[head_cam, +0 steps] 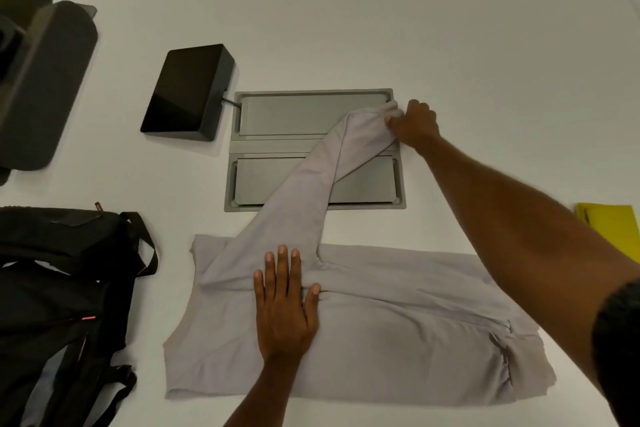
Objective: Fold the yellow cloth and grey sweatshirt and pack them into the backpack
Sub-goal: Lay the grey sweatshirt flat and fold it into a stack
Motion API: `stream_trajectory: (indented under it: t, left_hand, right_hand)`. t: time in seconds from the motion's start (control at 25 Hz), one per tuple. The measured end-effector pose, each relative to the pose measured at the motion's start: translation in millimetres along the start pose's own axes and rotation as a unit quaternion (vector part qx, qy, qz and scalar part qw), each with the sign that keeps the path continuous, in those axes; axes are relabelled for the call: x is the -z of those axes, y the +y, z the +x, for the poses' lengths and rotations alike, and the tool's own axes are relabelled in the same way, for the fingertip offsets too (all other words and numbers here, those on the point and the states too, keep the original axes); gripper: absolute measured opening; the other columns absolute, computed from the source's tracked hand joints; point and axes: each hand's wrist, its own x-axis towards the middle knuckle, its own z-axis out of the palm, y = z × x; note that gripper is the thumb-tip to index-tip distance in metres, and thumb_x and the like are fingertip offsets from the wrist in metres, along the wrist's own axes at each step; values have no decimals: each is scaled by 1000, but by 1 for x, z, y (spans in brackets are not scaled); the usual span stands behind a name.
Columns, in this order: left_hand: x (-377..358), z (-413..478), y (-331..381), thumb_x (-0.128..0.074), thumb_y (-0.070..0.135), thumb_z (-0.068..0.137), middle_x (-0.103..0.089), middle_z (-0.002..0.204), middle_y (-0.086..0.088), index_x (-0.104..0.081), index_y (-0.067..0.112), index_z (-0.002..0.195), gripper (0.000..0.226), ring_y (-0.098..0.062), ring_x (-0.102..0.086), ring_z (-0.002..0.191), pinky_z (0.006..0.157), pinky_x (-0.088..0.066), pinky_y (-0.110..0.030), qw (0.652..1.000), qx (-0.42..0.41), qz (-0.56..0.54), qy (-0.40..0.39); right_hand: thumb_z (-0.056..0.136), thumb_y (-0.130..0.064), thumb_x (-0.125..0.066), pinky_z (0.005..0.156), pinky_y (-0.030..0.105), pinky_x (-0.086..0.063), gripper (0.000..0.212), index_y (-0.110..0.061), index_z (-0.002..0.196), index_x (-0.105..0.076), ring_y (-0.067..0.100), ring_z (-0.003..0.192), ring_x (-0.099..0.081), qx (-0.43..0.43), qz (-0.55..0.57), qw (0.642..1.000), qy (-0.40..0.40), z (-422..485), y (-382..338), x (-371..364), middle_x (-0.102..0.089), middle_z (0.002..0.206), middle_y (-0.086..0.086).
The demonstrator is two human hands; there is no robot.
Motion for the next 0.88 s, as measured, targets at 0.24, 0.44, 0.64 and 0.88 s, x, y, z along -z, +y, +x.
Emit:
stream_trajectory:
  t: [0.24,0.44,0.64,0.88]
  left_hand:
    - [-2,-1,-1,-36,53,109,-9,181,-6,-18,17,171,74,-30,-7,167,132,-20,-58,1000,-4,-7,9]
    - [-2,-2,0,-34,54,109,-10,181,-6,-18,17,171,73,-29,-8,167,131,-22,-59,1000,-3,-11,16]
    - [-1,-3,-1,-32,54,111,-13,180,-6,-21,17,171,71,-30,-10,167,130,-25,-59,999,-10,-17,25]
    - [-1,-2,0,-30,54,111,-15,180,-6,-24,17,170,71,-29,-12,167,129,-26,-60,999,-11,-19,30]
  right_hand:
    - [76,-46,-92,89,44,-65,58,-1,108,-76,30,99,-74,-58,96,994,-10,21,-10,-6,-76,107,14]
    - [66,-31,-98,77,51,-67,63,-3,114,-68,33,97,-74,-55,106,992,-38,15,-5,-12,-70,114,16]
    - [77,-42,-82,97,51,-58,68,-15,135,-61,40,115,-64,44,-27,998,-31,2,2,-21,-56,133,18]
    - [80,-36,-86,108,54,-51,78,-26,149,-50,41,130,-53,57,-63,994,-75,9,-2,-10,-43,145,17]
